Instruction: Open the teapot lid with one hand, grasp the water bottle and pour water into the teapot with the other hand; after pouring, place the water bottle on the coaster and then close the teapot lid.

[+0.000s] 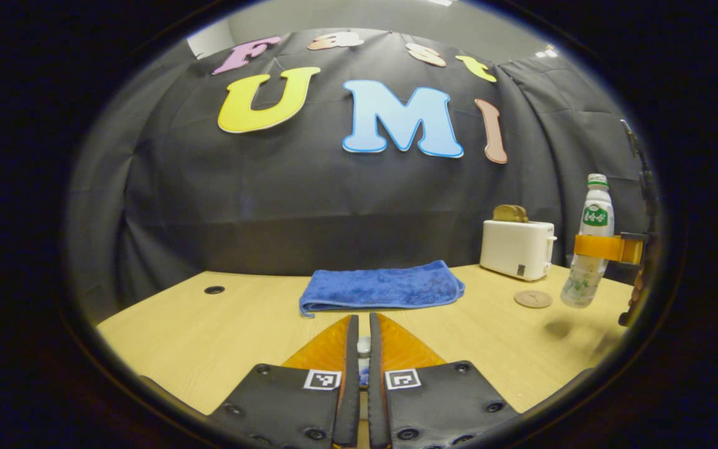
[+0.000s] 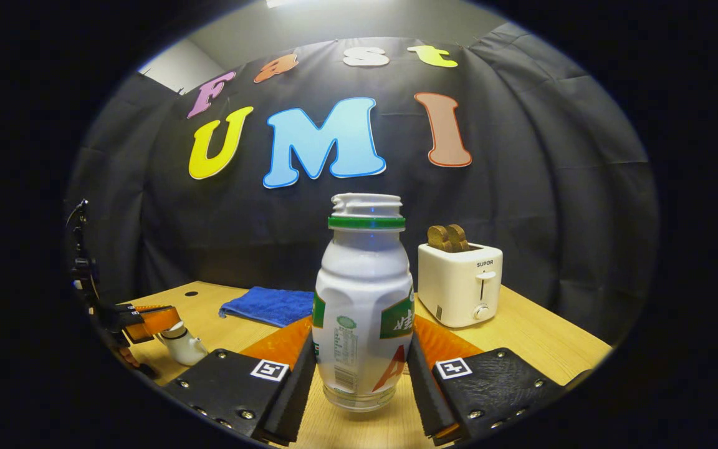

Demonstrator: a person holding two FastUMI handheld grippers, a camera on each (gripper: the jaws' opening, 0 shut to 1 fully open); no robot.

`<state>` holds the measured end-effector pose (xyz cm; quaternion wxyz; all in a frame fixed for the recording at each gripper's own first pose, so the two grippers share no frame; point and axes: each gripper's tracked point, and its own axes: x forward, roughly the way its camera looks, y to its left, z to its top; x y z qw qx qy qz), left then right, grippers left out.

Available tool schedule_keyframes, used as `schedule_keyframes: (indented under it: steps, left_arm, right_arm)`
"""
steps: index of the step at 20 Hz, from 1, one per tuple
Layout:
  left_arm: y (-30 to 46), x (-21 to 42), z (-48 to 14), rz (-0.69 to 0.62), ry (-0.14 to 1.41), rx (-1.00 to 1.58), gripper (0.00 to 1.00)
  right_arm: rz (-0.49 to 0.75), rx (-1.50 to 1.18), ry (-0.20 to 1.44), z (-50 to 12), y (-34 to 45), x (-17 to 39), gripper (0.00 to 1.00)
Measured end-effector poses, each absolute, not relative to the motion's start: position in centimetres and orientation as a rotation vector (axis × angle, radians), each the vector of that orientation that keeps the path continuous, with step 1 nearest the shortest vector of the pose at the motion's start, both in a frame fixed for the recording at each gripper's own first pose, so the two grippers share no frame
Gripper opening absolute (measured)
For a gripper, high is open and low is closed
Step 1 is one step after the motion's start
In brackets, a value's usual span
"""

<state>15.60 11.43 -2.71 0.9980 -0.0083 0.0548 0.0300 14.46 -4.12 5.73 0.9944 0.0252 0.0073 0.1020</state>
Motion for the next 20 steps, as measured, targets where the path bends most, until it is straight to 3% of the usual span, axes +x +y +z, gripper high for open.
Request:
schedule_keyframes:
  steps: [2, 6, 8, 9, 11, 12, 13, 14, 15, 17, 19, 20]
  left_arm:
    - [11.8, 15.8, -3.0, 0.066, 0.122, -0.007, 0.16]
    - [11.7, 15.7, -3.2, 0.066, 0.12, -0.012, 0.12]
    - [11.7, 15.8, -3.3, 0.068, 0.119, -0.012, 0.16]
    - [11.8, 15.9, -3.3, 0.069, 0.115, -0.013, 0.07]
    - [12.0, 15.8, -3.2, 0.072, 0.11, -0.027, 0.22]
    - [12.1, 15.7, -3.2, 0.072, 0.108, -0.034, 0.17]
    - [12.1, 15.6, -3.2, 0.072, 0.107, -0.044, 0.2]
    - [12.4, 15.4, -2.9, 0.083, 0.1, -0.039, 0.35]
    - [12.6, 15.2, -2.5, 0.09, 0.09, -0.033, 0.17]
    - [13.1, 14.2, -0.9, 0.101, 0.05, -0.048, 0.35]
    - [13.2, 12.5, 1.3, 0.098, 0.003, -0.085, 0.36]
    - [13.0, 11.7, 2.6, 0.092, -0.021, -0.096, 0.43]
  right_arm:
    - [0.203, 0.049, 0.017, 5.6, -4.1, 14.6, 0.71]
    - [0.204, 0.038, 0.021, 5.4, -4.0, 14.6, 0.71]
    - [0.203, 0.03, 0.027, 5.1, -4.0, 14.8, 0.71]
    - [0.203, 0.03, 0.03, 5.0, -4.0, 14.8, 0.71]
    - [0.2, 0.027, 0.035, 4.8, -4.1, 15.0, 0.71]
    - [0.198, 0.025, 0.037, 4.7, -4.2, 15.1, 0.71]
    - [0.197, 0.024, 0.039, 4.6, -4.2, 15.1, 0.71]
    - [0.196, 0.022, 0.042, 4.4, -4.2, 15.2, 0.71]
    - [0.196, 0.019, 0.043, 4.4, -4.3, 15.3, 0.71]
    - [0.198, 0.002, 0.037, 4.5, -4.4, 15.6, 0.71]
    - [0.192, -0.034, 0.03, 5.1, -5.0, 16.1, 0.71]
    - [0.183, -0.044, 0.028, 5.4, -5.4, 16.5, 0.71]
